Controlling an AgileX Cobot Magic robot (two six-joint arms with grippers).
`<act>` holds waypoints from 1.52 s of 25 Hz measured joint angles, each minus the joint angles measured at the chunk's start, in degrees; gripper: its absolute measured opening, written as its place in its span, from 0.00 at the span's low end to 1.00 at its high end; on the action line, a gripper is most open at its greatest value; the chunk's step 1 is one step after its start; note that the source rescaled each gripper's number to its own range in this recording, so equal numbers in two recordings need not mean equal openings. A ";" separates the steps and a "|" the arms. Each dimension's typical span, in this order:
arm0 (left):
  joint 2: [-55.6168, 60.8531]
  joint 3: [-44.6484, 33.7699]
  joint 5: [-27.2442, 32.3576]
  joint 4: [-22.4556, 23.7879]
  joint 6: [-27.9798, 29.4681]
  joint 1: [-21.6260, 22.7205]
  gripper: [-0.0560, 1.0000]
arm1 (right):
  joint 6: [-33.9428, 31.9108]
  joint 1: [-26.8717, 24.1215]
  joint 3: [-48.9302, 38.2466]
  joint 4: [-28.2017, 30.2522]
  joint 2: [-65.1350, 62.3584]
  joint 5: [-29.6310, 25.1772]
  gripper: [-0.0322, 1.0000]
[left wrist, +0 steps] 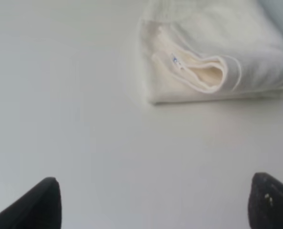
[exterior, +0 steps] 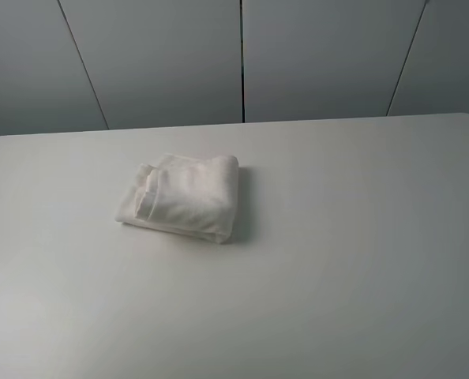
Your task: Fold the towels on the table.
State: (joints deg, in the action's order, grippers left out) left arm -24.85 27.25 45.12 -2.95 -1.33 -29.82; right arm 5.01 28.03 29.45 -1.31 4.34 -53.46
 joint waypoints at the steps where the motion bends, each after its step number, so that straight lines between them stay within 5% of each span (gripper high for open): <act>1: 0.30 0.33 1.06 -1.05 0.43 0.00 1.00 | 0.09 0.00 0.00 -0.32 0.00 -0.67 1.00; 7: 0.40 3.14 11.57 -2.94 0.98 0.00 1.00 | 0.13 0.00 0.66 -2.72 -0.03 -9.96 1.00; 11: 0.52 3.16 18.17 -2.00 0.98 0.00 1.00 | 0.36 0.00 0.66 -2.72 -0.03 -11.56 1.00; 22: 15.55 2.10 16.93 -1.65 0.07 0.10 1.00 | 6.30 0.00 -0.08 -2.50 -0.03 -10.06 1.00; 27: 24.41 2.10 16.80 2.57 6.64 0.48 1.00 | 5.10 -1.95 -0.08 -1.79 -0.03 -9.81 1.00; 32: 24.85 2.10 16.80 3.66 8.35 4.87 1.00 | 3.84 -10.05 -0.08 -0.76 -0.03 -9.78 1.00; 38: 24.85 2.10 16.80 3.89 8.60 15.58 1.00 | 3.21 -19.00 -0.08 -0.60 -3.77 -9.52 1.00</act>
State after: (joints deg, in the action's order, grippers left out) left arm 0.00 29.35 61.92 0.94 7.27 -14.25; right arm 8.22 9.02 29.37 -1.91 0.57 -62.98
